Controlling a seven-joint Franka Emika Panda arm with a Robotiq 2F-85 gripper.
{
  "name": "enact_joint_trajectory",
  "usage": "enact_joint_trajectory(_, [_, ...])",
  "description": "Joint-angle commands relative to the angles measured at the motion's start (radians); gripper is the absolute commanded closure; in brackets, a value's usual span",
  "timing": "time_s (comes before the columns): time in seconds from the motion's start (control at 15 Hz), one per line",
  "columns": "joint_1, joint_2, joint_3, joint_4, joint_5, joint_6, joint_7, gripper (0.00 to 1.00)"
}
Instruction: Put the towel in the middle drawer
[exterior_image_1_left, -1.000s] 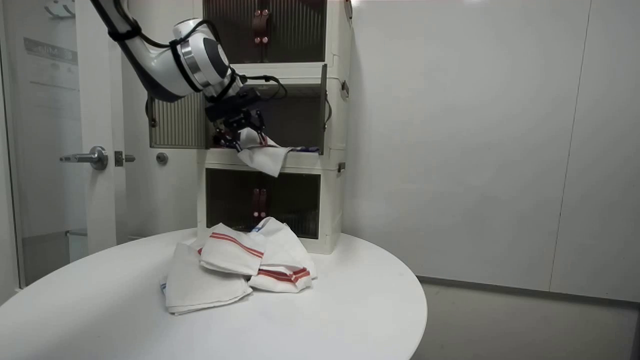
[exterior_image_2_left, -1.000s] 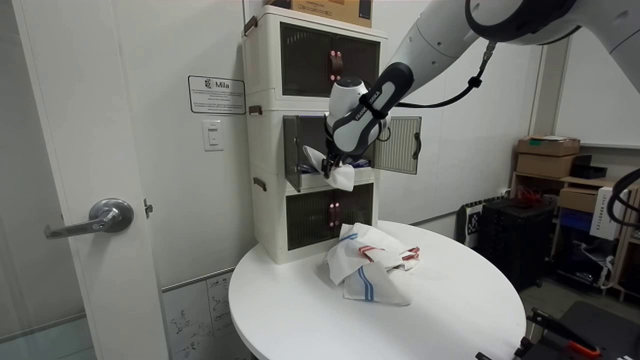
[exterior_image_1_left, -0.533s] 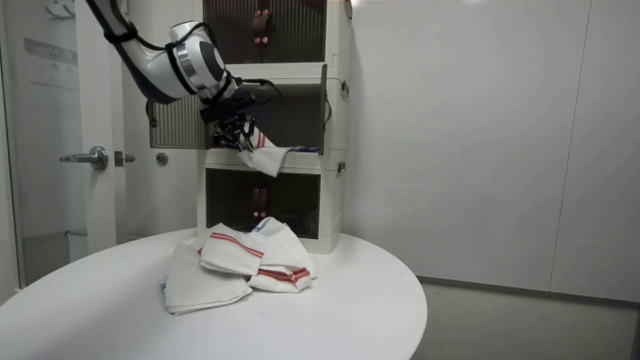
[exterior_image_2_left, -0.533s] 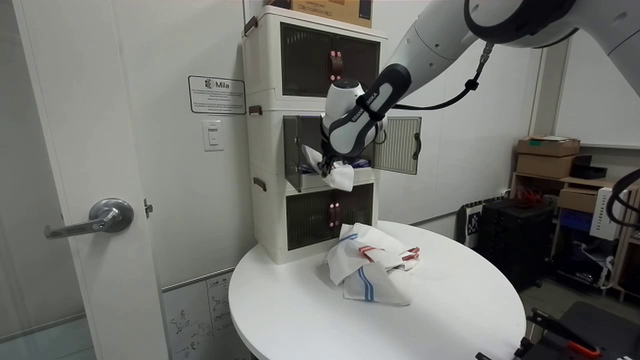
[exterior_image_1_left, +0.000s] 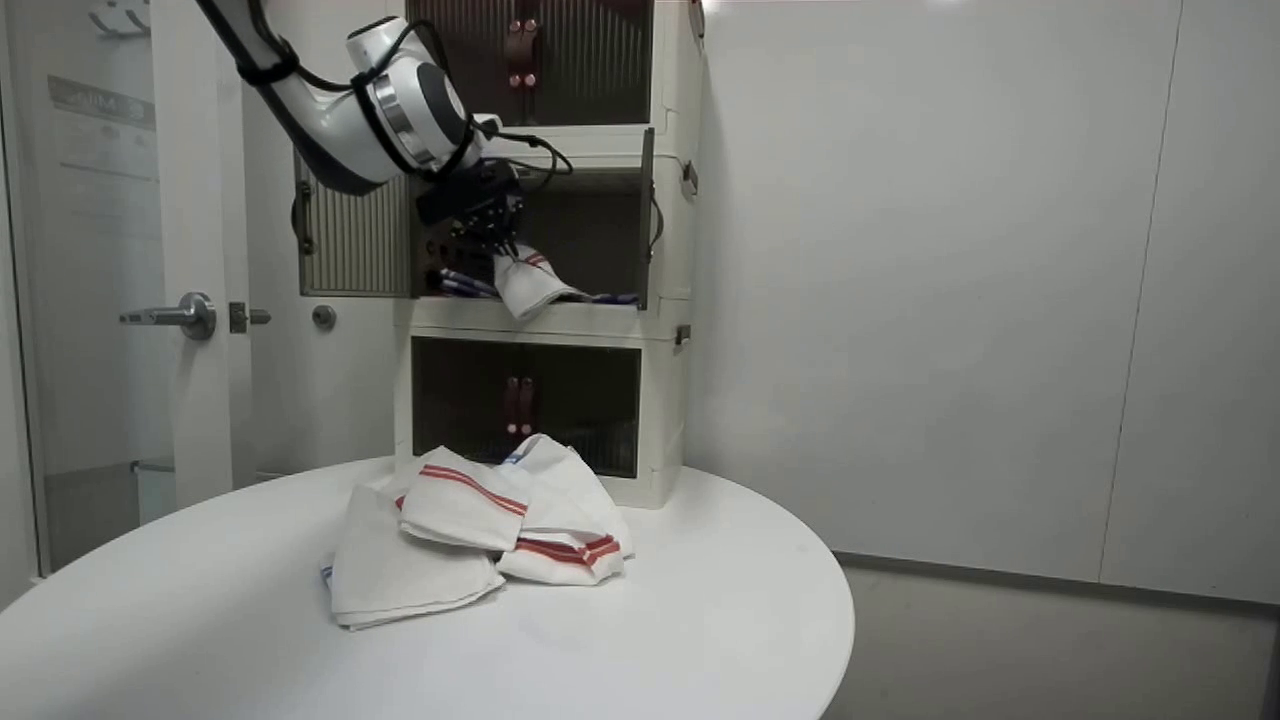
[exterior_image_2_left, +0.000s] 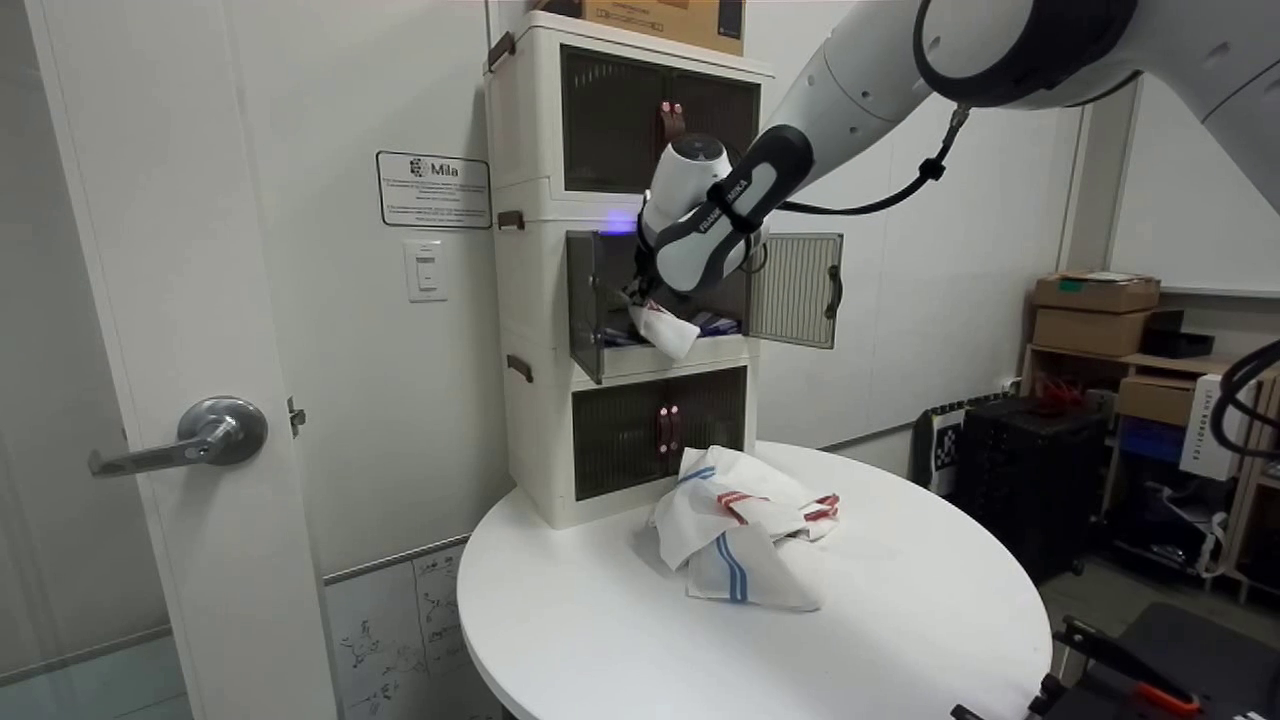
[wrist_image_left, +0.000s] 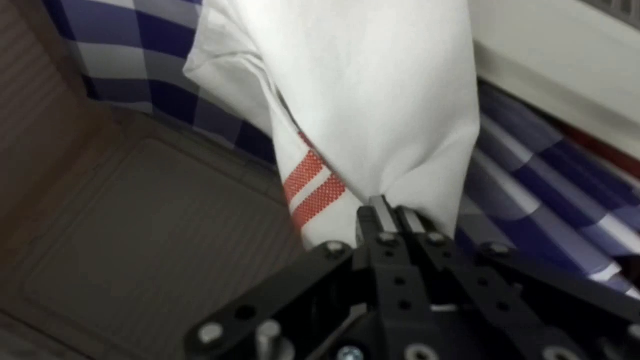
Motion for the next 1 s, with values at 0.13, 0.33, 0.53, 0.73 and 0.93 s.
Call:
enact_joint_trajectory(0.13, [0.066, 0.087, -0.127, 0.196, 0.040, 0.002, 0.270, 0.96])
enact_joint_trajectory(0.33, [0.113, 0.148, -0.183, 0.274, 0.065, -0.012, 0.457, 0.96])
enact_joint_trajectory(0.53, [0.190, 0.224, -0.280, 0.325, 0.064, 0.008, 0.678, 0.96])
enact_joint_trajectory(0.73, [0.265, 0.292, -0.397, 0.354, 0.066, 0.035, 0.902, 0.96])
enact_joint_trajectory(0.93, [0.314, 0.363, -0.471, 0.388, 0.070, 0.025, 1.051, 0.96])
